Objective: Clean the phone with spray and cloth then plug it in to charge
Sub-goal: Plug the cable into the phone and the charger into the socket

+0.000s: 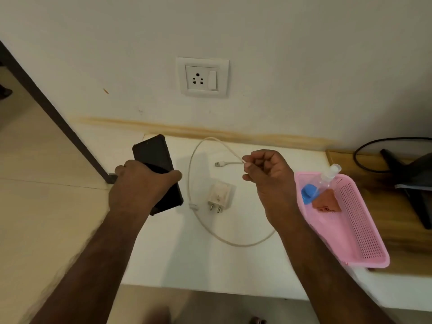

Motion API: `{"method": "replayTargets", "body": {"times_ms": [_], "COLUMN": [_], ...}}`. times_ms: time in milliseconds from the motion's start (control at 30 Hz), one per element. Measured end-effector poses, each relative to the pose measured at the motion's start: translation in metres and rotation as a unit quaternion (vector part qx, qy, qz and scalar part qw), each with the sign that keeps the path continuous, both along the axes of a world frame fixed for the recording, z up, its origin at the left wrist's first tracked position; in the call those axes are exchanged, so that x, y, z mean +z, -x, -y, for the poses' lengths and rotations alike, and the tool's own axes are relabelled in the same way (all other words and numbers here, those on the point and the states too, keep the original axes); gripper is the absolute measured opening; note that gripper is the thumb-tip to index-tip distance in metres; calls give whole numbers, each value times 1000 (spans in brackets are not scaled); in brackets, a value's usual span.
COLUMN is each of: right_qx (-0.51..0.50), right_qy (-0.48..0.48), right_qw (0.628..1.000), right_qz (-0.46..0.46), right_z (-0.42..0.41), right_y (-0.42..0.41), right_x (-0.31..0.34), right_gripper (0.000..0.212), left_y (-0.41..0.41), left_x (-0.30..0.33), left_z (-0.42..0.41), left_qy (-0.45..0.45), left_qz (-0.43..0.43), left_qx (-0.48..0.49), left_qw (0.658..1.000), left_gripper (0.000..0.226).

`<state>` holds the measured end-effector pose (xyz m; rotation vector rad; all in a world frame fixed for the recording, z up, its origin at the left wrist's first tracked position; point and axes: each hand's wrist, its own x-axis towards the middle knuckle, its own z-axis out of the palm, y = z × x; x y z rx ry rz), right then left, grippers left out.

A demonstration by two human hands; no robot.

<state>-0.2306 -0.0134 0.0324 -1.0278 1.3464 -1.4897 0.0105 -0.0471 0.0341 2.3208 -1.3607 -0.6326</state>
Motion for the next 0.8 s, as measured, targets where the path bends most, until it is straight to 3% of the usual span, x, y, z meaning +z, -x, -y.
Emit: {"method": "replayTargets", "body": {"times_ms": [67,100,200,300,400,467,567,667,800], "right_qx": [38,57,109,141,170,196,215,179,138], "right_qy": [16,24,57,73,78,70,43,3,-3], "right_qw": [995,990,968,945,938,939,953,983,978], "right_qz": [95,129,217,287,293,273,210,47,-154], "right_z": [-4,-6,-14,-22,-30,-34,-40,-45,-45], "right_y": [-6,-9,-15,-27,-44,-58,-78,-96,-115], "right_x": [14,22,45,70,90,99,107,106,94], "right_gripper": [21,21,23,28,22,19,22,16,8], "left_y": [-3,-7,-19,-32,-40,-44,-45,-45,-46], "left_x": [9,14,37,58,73,82,87,86,77], "left_z": [1,3,4,2,0,-2,-4,-7,-7], "left_qy": [-1,1,15,53,71,67,36,1,-35], "left_qz": [-64,-138,-368,-434,-495,-545,-606,-631,-659], "left_qx": [10,22,69,66,51,42,41,59,75], "left_qw": [998,990,927,897,865,835,794,773,748], "left_gripper": [94,89,65,68,59,46,46,58,70]}}
